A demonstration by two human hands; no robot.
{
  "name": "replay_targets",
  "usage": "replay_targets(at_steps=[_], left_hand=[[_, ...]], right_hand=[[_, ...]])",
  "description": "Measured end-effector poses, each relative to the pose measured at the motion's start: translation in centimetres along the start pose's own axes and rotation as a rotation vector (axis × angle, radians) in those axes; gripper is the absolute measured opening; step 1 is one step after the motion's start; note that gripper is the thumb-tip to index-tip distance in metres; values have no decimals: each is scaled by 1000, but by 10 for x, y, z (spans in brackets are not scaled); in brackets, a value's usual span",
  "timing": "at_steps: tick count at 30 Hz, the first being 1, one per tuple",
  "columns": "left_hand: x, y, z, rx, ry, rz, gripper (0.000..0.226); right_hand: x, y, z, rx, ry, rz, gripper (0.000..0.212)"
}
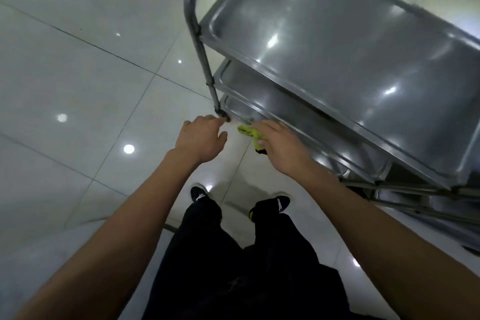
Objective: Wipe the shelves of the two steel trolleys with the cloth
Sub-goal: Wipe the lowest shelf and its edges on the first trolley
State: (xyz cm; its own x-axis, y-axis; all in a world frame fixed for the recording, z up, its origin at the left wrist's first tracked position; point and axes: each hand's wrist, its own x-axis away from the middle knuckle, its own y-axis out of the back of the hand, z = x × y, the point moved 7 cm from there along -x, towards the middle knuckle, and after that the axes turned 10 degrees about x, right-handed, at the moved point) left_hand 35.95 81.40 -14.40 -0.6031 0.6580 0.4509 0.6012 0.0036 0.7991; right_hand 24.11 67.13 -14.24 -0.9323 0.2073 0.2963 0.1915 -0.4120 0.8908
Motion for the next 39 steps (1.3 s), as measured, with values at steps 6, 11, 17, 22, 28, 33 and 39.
replay_targets(at_steps=[6, 11, 17, 22, 28, 33, 39], left_hand=[[39, 49, 117, 123, 158, -87, 48], [40, 100, 166, 168, 200, -172, 46], [21, 142, 210, 269, 250, -249, 48], [-4, 169, 253, 292, 306, -255, 48], [-43, 229, 315, 247, 448, -272, 46], [-79, 276, 343, 246, 494, -300, 45], [-140, 333, 395, 287, 493, -335, 48]], right_hand=[[-67, 12, 121, -8, 124, 14, 25], [-117, 20, 190, -30, 160, -39, 35], [-183, 27, 229, -6, 206, -67, 43], [-257, 26, 253, -58, 255, 8, 42], [-362, 49, 295, -103, 342, 2, 38], [-437, 67, 327, -116, 368, 45, 30], [-532, 75, 338, -133, 334, 69, 32]])
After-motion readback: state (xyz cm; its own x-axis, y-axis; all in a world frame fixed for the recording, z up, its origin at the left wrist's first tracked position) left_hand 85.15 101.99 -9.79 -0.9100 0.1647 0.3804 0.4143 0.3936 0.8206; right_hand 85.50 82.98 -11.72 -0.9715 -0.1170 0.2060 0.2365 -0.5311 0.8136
